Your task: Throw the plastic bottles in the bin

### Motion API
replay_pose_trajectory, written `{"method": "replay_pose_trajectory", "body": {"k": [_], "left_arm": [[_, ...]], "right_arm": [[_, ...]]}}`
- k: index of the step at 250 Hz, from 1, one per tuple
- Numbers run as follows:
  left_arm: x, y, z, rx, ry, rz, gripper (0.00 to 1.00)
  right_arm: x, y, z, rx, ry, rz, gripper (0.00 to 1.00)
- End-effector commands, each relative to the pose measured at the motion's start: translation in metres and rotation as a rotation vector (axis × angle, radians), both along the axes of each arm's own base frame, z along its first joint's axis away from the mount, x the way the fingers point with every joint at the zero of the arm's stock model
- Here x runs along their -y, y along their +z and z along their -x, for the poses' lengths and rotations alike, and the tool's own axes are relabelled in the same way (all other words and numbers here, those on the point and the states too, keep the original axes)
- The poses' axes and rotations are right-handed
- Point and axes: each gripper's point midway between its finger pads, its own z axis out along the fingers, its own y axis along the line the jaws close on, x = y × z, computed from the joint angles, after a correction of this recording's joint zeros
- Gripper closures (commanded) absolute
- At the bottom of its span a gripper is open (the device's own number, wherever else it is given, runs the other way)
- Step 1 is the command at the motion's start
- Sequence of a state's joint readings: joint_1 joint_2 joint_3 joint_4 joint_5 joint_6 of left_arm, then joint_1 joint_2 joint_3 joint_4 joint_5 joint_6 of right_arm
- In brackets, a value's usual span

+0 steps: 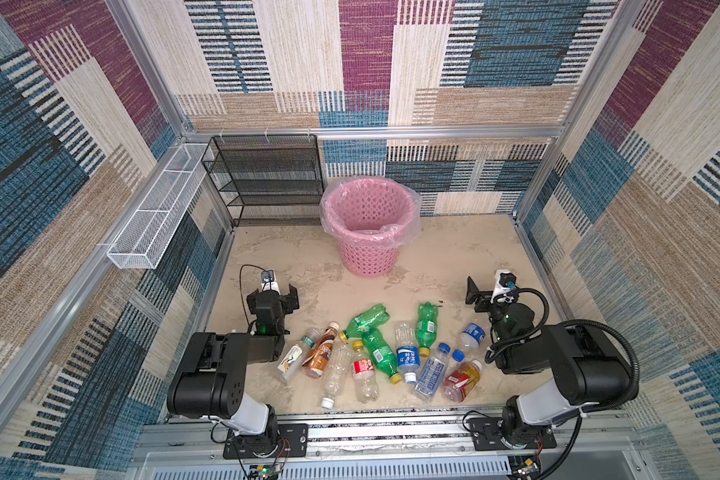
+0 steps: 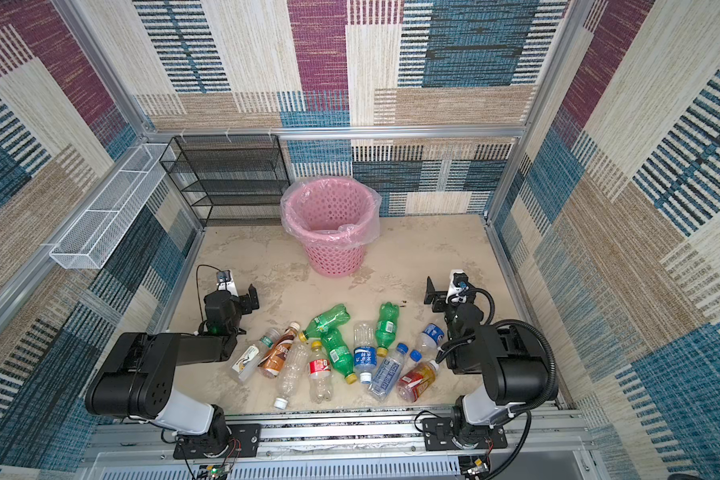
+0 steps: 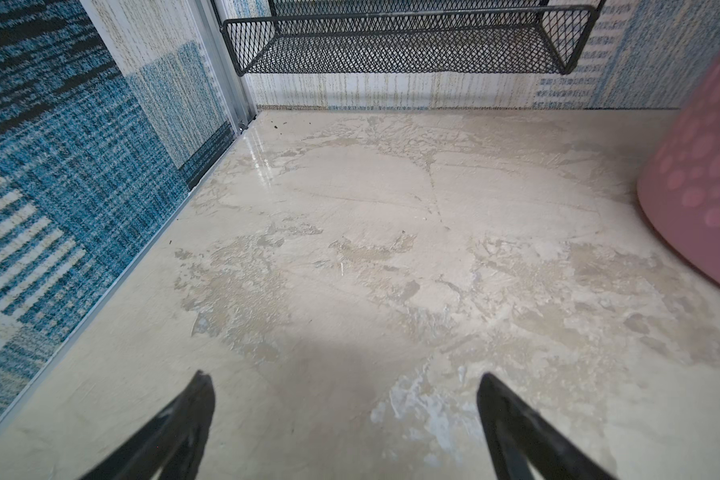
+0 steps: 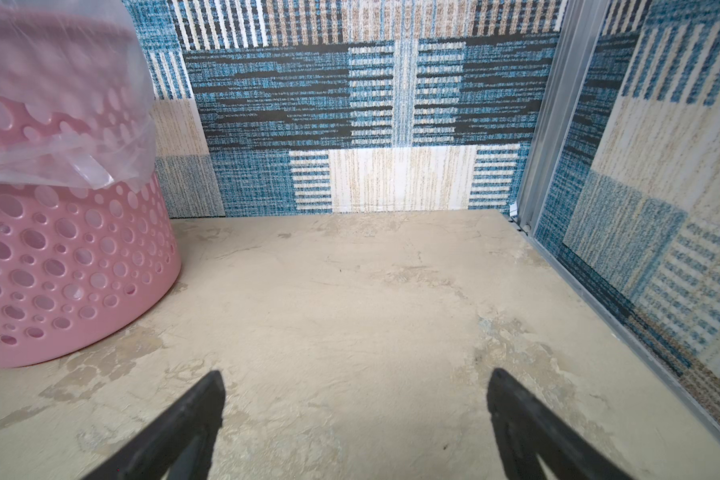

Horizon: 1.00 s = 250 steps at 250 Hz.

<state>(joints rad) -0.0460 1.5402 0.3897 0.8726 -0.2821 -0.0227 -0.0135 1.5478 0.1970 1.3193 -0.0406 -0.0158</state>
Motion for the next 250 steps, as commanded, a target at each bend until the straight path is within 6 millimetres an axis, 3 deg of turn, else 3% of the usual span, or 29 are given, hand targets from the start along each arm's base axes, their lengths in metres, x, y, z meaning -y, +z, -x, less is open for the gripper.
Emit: {"method": "replay_pose_trajectory", "body": {"k": [1, 97, 143, 177, 199, 217, 232, 250], "left_arm": [[0.0, 0.005, -0.003, 0.015, -0.009, -0.013, 0.01], [-0.001, 0.003, -0.004, 0.004, -0.016, 0.003, 0.01], [-0.002, 0.005, -0.003, 0.012, -0.015, 0.002, 0.0], [-0.002, 0.031, 0.002, 0.03, -0.003, -0.006, 0.03], [-0.01, 0.06, 0.008, 0.004, 0.06, 0.014, 0.08], [-0.014, 0.091, 0.015, -0.002, 0.128, 0.111, 0.12], [-0.012, 0.115, 0.022, -0.017, 0.158, 0.217, 0.17], [0.002, 0.136, 0.031, -0.046, 0.147, 0.373, 0.22]], "right_arm": [[0.003, 0.007, 0.0, 0.03, -0.016, 0.003, 0.01], [0.003, 0.007, -0.001, 0.026, -0.015, 0.002, 0.01], [-0.006, 0.009, -0.001, 0.029, 0.037, 0.021, 0.0], [0.006, 0.031, -0.007, -0.034, -0.039, -0.04, 0.04], [0.01, 0.066, -0.009, -0.028, -0.062, -0.107, 0.13], [0.027, 0.092, -0.01, -0.054, -0.174, -0.294, 0.17], [0.023, 0.107, -0.013, -0.137, -0.181, -0.413, 0.17], [0.019, 0.11, -0.009, -0.287, -0.214, -0.561, 0.18]]}}
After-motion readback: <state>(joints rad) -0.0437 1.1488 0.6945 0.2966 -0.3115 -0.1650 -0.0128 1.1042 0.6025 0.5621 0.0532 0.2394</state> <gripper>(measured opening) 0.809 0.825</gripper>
